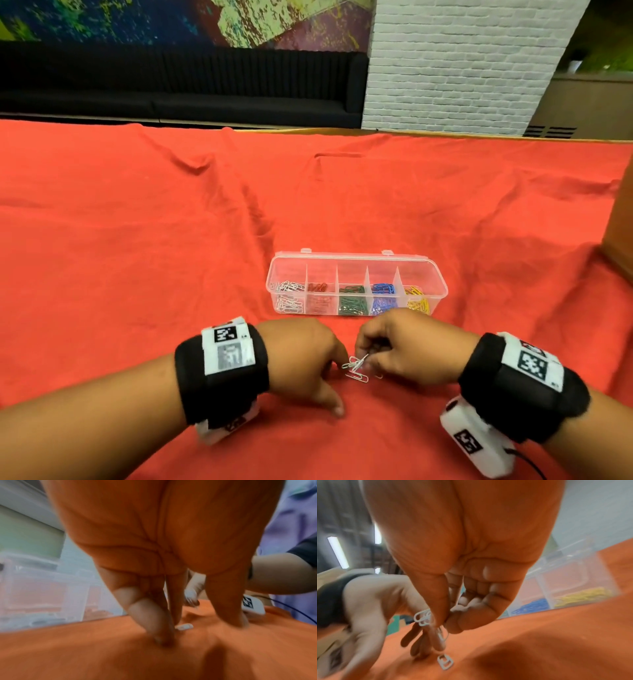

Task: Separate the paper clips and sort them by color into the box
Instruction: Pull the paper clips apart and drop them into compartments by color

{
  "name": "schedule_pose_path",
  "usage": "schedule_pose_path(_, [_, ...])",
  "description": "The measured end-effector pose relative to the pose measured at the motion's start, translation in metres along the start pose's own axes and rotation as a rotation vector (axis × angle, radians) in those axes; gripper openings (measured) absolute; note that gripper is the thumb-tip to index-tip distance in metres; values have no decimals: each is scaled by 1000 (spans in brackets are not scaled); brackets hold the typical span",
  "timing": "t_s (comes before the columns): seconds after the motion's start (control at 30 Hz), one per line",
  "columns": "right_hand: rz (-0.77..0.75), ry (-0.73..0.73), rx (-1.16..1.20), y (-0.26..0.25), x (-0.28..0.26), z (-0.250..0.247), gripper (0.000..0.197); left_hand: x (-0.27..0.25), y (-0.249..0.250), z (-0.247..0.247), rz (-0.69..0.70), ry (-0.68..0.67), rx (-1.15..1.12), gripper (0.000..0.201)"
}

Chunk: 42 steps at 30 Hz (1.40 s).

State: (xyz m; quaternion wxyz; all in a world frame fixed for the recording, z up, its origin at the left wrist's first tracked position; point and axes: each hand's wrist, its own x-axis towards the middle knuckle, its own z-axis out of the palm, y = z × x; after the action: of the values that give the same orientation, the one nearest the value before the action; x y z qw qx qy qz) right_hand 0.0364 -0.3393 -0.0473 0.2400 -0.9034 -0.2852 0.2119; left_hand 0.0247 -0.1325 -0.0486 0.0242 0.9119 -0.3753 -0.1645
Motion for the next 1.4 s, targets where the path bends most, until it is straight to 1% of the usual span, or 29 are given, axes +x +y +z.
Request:
schedule_pose_path(0.07, [11,19,85,6,-2,-3,5,0,4,4,15,51,-21,48])
schedule_pose_path(0.13, [17,40,147,8,-5,-4,4,2,7,4,5,103,-132,41])
schedule_pose_path(0.2, [20,79,198,6,-5,-3,4,3,6,0,-25,159,-332,34])
schedule_pose_path(0.3, [1,161,255,-1,-3,-4,7,2,-3,-7,-125,202,-715,16])
schedule_pose_path(0.37, [-25,216,278,-10,2,-6,8,-2,-9,-13,-177,242,-881,11])
schedule_pose_path(0.5, [-35,369,223,-30,23,-14,13,-10,-27,-28,-264,334,-1097,7])
schedule_pose_path(0.6, [18,457,201,-43,48,-18,12,-13,-36,-34,-301,398,-1302,7])
schedule_pose_path(0.67, [60,502,185,-51,60,-20,7,-13,-40,-35,-318,468,-1372,13])
schedule_pose_path(0.73, [63,538,185,-57,66,-21,8,-13,-44,-35,-343,534,-1434,13])
schedule_pose_path(0.8, [58,554,237,-62,70,-22,10,-13,-51,-34,-365,575,-1532,11])
schedule_pose_path(0.87, [52,557,344,-64,71,-24,20,-12,-59,-35,-393,610,-1591,9])
schedule_pose_path(0.9, [45,573,360,-63,70,-25,27,-12,-63,-36,-407,629,-1595,8])
schedule_pose_path(0.93, [34,590,327,-63,67,-26,28,-11,-68,-39,-421,649,-1571,6])
schedule_pose_path(0.97, [25,595,257,-61,62,-26,24,-9,-73,-41,-441,666,-1502,5])
schedule_pose_path(1.0, [26,561,154,-59,54,-27,19,-9,-79,-44,-466,679,-1384,5])
schedule_pose_path(1.03, [44,468,25,-55,45,-25,16,-8,-84,-46,-490,679,-1230,5])
schedule_pose_path(1.07, [70,333,-111,-52,36,-22,18,-7,-89,-48,-509,667,-1068,5])
schedule_pose_path(1.13, [127,76,-334,-43,19,-10,26,-6,-95,-51,-527,600,-809,3])
schedule_pose_path(1.17, [137,-2,-397,-39,12,-1,29,-5,-96,-52,-529,557,-718,4])
schedule_pose_path(1.2, [135,-48,-436,-35,7,8,31,-4,-97,-53,-530,520,-638,8])
schedule_pose_path(1.27, [98,-63,-439,-31,2,23,29,-3,-97,-55,-525,493,-502,15])
schedule_pose_path(1.33, [49,-52,-408,-28,1,32,20,-5,-93,-56,-507,547,-386,21])
schedule_pose_path(1.4, [12,-59,-400,-26,-1,34,21,-9,-83,-53,-456,609,-305,19])
